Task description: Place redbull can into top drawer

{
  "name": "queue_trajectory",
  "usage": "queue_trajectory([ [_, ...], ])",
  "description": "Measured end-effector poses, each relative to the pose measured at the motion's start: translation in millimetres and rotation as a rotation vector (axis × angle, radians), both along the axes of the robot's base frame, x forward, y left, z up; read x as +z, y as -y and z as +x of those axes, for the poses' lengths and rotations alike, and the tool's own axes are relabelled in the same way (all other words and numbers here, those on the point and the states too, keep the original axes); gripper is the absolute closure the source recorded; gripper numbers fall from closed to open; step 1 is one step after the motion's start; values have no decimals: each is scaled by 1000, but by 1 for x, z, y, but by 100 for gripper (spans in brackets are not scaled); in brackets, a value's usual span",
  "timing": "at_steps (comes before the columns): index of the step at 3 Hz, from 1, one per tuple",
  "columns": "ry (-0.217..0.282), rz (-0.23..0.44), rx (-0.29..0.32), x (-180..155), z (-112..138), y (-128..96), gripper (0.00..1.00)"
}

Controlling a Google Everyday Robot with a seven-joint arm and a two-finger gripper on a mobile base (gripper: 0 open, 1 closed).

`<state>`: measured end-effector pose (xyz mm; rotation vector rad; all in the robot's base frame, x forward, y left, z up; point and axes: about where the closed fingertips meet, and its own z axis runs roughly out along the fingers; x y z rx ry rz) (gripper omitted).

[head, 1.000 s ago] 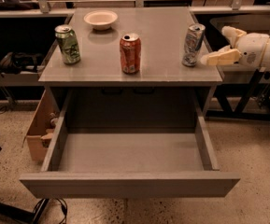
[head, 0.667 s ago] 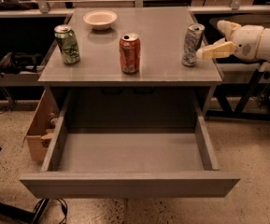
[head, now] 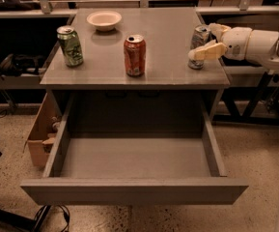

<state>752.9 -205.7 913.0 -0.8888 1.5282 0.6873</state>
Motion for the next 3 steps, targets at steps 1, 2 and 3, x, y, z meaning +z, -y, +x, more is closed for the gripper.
queue_trajectory([
  [1, 42, 38, 10, -6, 7, -15, 25],
  [2, 49, 39, 14, -6, 7, -18, 48],
  [3, 49, 39, 14, -6, 7, -18, 72],
])
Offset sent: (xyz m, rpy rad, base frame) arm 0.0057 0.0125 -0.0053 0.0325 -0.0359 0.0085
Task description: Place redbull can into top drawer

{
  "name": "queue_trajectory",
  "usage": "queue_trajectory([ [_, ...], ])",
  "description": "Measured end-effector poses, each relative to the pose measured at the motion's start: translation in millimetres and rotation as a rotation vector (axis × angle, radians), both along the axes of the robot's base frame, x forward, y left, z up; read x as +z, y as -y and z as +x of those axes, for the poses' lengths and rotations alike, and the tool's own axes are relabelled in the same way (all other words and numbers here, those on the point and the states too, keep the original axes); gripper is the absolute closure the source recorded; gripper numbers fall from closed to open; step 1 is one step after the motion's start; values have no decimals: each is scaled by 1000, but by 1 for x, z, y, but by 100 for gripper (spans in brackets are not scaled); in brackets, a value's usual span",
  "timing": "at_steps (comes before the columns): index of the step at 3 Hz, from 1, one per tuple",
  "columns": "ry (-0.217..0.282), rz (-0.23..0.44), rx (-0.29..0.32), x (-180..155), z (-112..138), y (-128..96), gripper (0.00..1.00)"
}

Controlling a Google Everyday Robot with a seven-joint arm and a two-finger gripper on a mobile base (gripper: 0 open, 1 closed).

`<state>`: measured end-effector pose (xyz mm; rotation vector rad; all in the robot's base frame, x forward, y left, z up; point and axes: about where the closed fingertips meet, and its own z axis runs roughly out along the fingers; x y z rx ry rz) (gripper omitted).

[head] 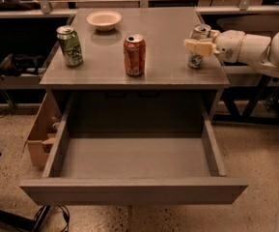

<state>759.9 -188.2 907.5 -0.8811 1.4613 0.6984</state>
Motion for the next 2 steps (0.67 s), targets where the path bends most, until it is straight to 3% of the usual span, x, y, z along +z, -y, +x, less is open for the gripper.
queue_trajectory([
  [1, 6, 0, 5, 5, -2, -3, 100],
  [2, 47, -1, 37, 41, -21, -23, 100],
])
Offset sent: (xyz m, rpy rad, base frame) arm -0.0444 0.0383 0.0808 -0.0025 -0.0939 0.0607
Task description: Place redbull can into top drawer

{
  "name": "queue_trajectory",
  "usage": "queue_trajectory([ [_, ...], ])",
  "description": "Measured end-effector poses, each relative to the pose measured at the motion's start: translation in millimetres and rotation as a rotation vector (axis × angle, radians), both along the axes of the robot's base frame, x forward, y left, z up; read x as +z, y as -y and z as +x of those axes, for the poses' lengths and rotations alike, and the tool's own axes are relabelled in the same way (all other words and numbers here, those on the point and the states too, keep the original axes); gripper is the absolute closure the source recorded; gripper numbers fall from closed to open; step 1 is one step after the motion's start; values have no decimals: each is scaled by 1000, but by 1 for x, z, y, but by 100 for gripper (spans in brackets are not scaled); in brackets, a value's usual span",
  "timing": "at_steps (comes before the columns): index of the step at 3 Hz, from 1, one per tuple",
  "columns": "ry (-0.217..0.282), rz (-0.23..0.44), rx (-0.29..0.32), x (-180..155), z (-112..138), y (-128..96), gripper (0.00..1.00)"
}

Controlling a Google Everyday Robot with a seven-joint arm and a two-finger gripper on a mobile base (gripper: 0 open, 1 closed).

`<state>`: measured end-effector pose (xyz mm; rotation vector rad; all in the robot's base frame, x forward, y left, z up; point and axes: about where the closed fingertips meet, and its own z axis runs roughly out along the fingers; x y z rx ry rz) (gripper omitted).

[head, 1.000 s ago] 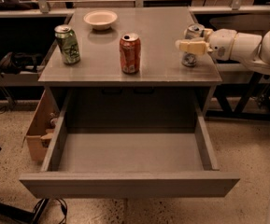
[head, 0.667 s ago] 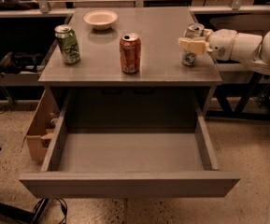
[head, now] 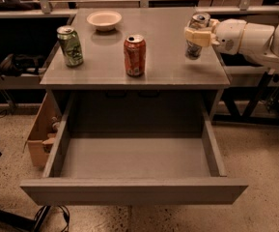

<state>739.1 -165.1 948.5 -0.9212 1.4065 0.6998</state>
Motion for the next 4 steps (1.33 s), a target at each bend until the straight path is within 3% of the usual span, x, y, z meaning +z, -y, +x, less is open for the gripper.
queue_trajectory([
  [1, 92, -8, -11, 53, -38, -13, 100],
  [2, 154, 28, -47, 98, -95, -29, 100],
  [3, 123, 62, -57, 94, -143, -50, 100],
  [4, -4, 37, 34, 16, -173, -94, 100],
])
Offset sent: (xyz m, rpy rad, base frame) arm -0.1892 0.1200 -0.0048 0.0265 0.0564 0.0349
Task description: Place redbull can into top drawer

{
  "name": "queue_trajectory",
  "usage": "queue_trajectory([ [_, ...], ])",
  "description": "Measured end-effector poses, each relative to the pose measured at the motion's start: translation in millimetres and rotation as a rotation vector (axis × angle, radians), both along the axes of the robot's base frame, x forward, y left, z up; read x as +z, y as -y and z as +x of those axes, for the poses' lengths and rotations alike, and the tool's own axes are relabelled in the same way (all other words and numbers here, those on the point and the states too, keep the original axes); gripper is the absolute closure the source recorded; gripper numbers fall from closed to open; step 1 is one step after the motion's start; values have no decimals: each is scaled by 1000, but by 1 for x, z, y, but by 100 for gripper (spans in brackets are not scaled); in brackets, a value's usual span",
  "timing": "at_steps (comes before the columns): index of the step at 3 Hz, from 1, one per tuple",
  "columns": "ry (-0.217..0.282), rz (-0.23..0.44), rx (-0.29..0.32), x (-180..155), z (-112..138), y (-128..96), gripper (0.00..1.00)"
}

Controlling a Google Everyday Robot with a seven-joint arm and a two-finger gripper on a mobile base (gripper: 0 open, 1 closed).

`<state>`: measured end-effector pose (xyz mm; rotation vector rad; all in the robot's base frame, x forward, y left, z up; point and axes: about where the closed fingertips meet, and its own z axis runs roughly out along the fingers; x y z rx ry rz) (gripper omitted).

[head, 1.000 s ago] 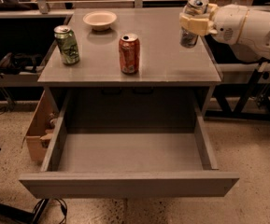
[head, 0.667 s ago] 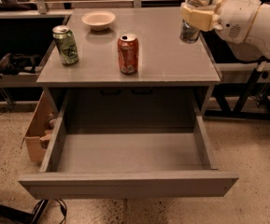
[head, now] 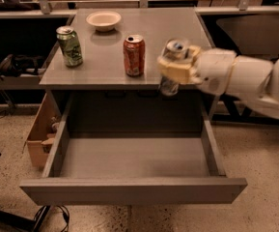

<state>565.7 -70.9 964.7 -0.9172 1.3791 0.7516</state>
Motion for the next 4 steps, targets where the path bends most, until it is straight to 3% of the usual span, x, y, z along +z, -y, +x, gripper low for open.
queue_trajectory([
  [1, -112, -69, 130, -102, -17, -40, 100],
  [2, -115, -119, 227, -175, -12, -69, 100],
  [3, -55, -137, 284, -225, 11, -87, 100],
  [4, -3, -138, 311, -253, 26, -107, 100],
])
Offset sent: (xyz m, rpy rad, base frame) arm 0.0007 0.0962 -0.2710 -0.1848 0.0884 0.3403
